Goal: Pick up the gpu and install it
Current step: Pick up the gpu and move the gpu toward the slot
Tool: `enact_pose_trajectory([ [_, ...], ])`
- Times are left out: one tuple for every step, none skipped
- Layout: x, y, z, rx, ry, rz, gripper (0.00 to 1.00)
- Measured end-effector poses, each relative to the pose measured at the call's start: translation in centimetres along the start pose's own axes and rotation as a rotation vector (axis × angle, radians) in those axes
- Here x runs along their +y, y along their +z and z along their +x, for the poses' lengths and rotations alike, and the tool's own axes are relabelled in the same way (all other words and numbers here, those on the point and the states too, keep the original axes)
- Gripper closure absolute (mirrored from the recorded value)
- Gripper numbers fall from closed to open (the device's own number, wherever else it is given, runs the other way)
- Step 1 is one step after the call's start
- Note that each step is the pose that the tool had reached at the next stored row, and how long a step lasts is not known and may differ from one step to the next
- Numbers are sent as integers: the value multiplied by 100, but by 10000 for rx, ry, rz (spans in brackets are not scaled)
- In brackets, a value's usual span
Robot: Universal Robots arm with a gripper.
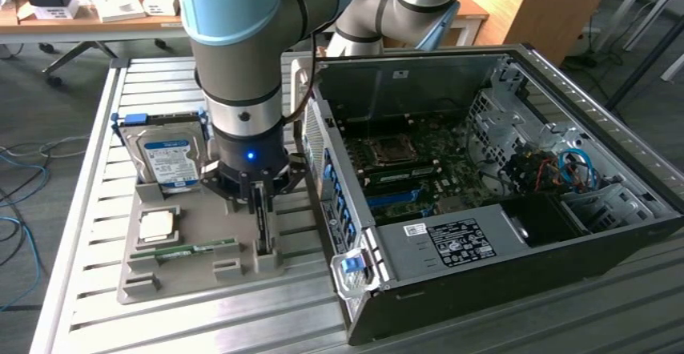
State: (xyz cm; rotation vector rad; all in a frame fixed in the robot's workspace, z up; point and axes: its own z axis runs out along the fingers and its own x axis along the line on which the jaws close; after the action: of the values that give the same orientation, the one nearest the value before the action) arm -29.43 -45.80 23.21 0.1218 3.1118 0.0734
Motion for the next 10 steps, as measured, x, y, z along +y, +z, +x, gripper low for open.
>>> enact_pose_trajectory([
  [0, -1, 4, 1, 2, 1, 68],
  [0, 0, 5, 0, 1, 0, 68],
  [-2, 0, 6, 0, 0, 0, 68],
  [-5, -1, 7, 1, 2, 0, 68],
  [-8, -1, 7, 1, 3, 0, 68],
  [-11, -1, 6, 1, 2, 1, 68],
  [-13, -1, 6, 1, 3, 1, 68],
  [-15, -1, 5, 0, 2, 0, 68],
  [-15, -1, 5, 0, 2, -1, 68],
  [-16, -1, 4, 0, 2, 0, 68],
])
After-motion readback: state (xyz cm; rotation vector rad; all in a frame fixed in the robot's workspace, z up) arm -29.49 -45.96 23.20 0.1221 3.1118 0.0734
